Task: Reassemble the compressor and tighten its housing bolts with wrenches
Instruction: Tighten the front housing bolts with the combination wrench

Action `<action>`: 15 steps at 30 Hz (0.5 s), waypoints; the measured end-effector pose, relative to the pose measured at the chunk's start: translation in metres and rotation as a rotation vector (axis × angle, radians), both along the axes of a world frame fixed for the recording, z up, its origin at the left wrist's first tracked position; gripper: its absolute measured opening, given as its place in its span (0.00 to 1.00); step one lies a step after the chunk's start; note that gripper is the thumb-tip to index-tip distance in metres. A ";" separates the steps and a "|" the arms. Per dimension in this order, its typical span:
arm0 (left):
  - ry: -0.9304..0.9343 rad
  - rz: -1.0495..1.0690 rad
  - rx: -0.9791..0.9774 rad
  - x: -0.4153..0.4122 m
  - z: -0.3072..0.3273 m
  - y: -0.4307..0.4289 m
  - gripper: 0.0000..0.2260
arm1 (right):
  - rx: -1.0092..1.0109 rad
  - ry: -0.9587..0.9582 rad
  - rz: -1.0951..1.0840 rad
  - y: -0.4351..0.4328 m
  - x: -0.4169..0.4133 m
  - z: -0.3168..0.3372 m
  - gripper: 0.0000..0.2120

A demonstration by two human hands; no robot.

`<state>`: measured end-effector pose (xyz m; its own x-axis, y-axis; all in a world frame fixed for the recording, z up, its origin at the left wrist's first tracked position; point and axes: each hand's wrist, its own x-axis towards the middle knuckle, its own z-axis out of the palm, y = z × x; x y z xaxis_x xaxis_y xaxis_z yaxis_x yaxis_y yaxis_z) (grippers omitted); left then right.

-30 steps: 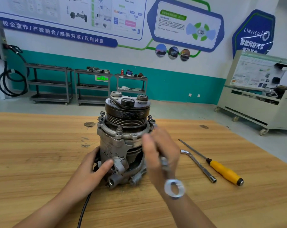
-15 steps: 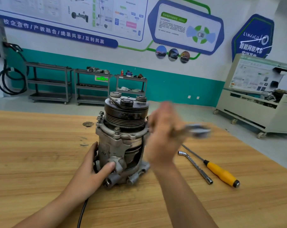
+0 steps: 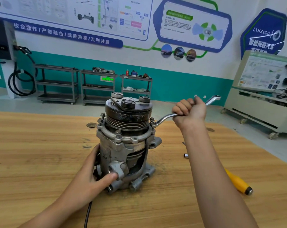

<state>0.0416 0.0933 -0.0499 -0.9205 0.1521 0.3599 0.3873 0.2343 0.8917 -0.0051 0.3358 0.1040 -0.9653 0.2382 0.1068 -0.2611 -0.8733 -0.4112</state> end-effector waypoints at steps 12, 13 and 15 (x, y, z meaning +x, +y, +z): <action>0.017 0.031 -0.093 0.002 0.002 0.000 0.50 | -0.047 0.108 -0.143 -0.001 0.021 -0.024 0.23; 0.016 0.034 -0.094 0.003 0.003 0.001 0.51 | -0.016 0.164 -0.189 -0.004 0.031 -0.029 0.25; 0.014 0.036 -0.097 0.003 0.004 0.002 0.51 | 0.097 0.268 -0.280 -0.012 0.048 -0.038 0.27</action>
<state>0.0449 0.0950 -0.0463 -0.9210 0.1536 0.3581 0.3894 0.3336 0.8585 0.0433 0.3237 0.0660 -0.7992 0.4648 0.3811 -0.5930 -0.7136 -0.3730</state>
